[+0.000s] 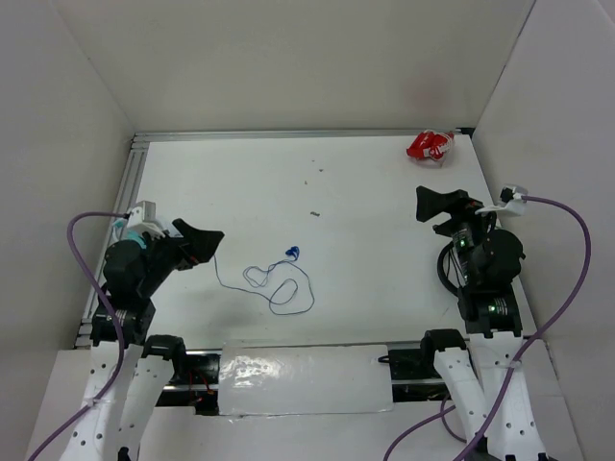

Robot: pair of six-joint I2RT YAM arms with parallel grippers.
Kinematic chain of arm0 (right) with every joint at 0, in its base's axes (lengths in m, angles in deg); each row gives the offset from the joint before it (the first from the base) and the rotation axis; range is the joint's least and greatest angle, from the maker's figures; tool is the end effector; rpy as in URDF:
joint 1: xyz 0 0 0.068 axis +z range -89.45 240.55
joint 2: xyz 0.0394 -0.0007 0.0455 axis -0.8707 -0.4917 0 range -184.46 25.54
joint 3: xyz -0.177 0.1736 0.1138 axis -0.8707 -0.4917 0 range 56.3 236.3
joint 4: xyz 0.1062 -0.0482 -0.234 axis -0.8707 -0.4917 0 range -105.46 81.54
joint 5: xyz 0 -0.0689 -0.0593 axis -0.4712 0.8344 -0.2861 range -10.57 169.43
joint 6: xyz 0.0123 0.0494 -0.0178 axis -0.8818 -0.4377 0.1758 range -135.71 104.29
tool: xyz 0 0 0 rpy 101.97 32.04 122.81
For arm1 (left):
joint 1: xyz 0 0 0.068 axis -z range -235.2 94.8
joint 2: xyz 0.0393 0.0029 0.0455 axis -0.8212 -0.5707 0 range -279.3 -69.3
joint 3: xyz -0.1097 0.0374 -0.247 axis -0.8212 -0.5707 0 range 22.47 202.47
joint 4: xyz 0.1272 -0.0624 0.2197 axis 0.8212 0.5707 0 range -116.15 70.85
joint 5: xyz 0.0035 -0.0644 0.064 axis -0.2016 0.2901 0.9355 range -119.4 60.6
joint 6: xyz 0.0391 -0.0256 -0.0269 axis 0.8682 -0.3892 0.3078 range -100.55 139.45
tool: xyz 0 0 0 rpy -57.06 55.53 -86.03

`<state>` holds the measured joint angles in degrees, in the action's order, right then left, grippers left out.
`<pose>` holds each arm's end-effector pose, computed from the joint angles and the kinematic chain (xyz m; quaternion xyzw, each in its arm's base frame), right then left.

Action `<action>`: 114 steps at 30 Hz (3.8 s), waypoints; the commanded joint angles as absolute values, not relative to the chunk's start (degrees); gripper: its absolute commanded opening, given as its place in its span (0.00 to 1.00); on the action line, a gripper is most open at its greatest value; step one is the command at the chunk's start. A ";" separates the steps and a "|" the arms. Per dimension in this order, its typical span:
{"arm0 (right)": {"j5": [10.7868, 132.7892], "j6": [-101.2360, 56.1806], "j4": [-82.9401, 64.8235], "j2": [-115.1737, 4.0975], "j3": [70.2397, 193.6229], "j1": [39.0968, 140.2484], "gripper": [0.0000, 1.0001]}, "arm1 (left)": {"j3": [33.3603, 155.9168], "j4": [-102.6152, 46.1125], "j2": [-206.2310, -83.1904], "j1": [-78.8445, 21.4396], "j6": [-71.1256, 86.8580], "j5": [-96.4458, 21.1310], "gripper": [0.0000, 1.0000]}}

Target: Wrap the headphones

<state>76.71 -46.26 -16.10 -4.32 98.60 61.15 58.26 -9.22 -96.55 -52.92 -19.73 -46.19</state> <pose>0.1265 0.0032 0.3655 0.1580 0.6582 0.2130 0.7046 0.1250 -0.0151 0.3143 -0.1464 0.7405 -0.3322 0.5656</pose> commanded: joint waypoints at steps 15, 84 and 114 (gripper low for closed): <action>86.47 -48.76 -18.75 -13.82 102.70 60.99 1.00 | 62.63 1.08 -106.03 -53.18 -31.78 -30.55 0.99; 66.07 -36.54 8.33 -40.64 101.30 64.41 1.00 | 84.08 1.89 -161.52 -76.48 -29.52 -24.39 0.00; 65.28 -36.37 6.74 -45.92 103.85 64.50 1.00 | 93.13 -12.79 -167.29 -67.60 -3.40 -27.14 0.94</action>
<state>65.21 -37.27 5.06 -46.36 100.92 64.16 90.39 -8.69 -165.05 -69.14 -6.31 -30.30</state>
